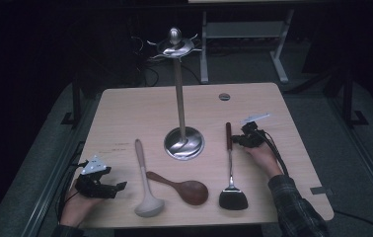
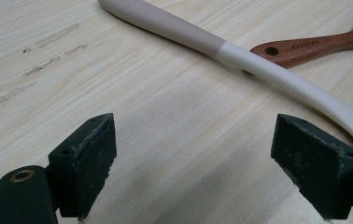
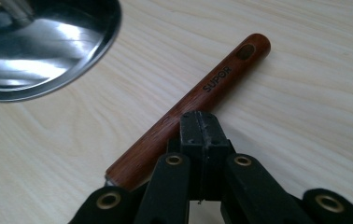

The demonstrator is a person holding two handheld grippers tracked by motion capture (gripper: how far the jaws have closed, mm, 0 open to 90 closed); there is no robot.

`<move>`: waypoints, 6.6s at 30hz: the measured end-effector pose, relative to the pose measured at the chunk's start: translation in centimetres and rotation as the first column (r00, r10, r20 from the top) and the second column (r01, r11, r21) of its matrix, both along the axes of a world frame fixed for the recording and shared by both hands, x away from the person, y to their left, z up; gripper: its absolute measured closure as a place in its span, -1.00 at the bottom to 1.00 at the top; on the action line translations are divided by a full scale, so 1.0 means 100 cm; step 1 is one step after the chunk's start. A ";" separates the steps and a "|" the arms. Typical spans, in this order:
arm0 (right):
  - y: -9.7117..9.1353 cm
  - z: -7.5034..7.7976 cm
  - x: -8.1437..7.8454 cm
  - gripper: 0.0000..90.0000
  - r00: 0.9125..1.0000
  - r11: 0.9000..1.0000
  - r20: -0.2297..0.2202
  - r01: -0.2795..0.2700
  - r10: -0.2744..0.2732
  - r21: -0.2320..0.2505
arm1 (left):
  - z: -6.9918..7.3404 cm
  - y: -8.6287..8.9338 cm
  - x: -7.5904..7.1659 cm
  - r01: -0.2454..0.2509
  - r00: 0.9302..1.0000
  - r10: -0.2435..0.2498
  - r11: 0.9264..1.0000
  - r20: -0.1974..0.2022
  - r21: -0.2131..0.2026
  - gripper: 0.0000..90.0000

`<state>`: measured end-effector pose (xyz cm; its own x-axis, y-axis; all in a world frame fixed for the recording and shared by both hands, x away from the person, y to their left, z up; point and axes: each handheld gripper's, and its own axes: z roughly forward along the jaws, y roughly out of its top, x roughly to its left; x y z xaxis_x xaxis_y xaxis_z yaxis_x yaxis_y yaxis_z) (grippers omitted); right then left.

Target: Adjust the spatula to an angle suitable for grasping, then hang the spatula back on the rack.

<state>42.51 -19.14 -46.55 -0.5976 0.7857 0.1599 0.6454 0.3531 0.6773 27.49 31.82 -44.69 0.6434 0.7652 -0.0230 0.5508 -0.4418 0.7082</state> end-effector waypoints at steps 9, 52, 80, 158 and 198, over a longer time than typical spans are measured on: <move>0.014 0.001 -0.003 1.00 0.998 0.998 0.000 -0.055 0.055 0.003 | 0.000 0.000 0.000 -0.001 1.000 0.001 1.000 -0.001 -0.001 -0.69; 0.050 0.022 -0.080 1.00 0.964 0.964 -0.005 -0.265 0.265 -0.017 | -0.001 0.001 -0.001 -0.002 1.000 0.002 1.000 -0.006 0.003 -0.69; 0.017 0.011 -0.106 1.00 0.975 0.974 -0.064 -0.219 0.215 -0.066 | -0.001 0.001 -0.002 -0.005 1.000 0.005 1.000 -0.010 0.006 -0.69; 0.055 0.060 0.031 0.25 0.954 0.929 -0.239 -0.247 0.183 -0.275 | -0.004 -0.002 -0.001 0.016 0.999 -0.016 1.000 -0.041 0.003 -0.70; 0.069 0.029 0.049 0.63 0.932 0.910 -0.337 -0.250 0.133 -0.332 | -0.005 -0.001 0.001 0.017 0.997 -0.018 1.000 -0.070 -0.011 -0.69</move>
